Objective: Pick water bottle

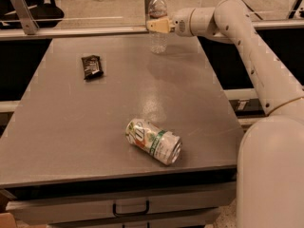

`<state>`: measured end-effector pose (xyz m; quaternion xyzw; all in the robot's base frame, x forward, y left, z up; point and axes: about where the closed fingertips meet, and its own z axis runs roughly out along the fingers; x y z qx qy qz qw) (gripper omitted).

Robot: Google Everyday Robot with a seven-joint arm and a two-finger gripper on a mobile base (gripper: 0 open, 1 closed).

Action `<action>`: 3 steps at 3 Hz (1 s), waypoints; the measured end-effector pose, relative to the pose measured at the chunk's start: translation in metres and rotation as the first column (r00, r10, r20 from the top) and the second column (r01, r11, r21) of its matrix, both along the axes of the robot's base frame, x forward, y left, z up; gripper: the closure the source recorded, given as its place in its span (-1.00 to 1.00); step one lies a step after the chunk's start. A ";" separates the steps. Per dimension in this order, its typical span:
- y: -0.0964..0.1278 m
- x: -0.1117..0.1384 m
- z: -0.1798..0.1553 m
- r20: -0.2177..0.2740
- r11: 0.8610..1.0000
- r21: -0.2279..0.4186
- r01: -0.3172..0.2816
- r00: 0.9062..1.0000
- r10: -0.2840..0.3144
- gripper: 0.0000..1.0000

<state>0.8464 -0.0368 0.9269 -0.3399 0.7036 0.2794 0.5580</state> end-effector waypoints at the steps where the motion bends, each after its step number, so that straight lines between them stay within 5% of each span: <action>1: 0.000 -0.025 0.018 0.011 0.998 0.027 -0.058 0.998 0.058 0.76; 2: 0.020 -0.083 0.046 0.012 0.976 0.078 -0.202 0.979 0.202 1.00; 3: 0.039 -0.135 0.073 -0.014 0.925 0.153 -0.348 0.935 0.355 1.00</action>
Offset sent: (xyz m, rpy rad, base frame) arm -0.1755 0.0433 0.0850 0.1598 0.0144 0.4191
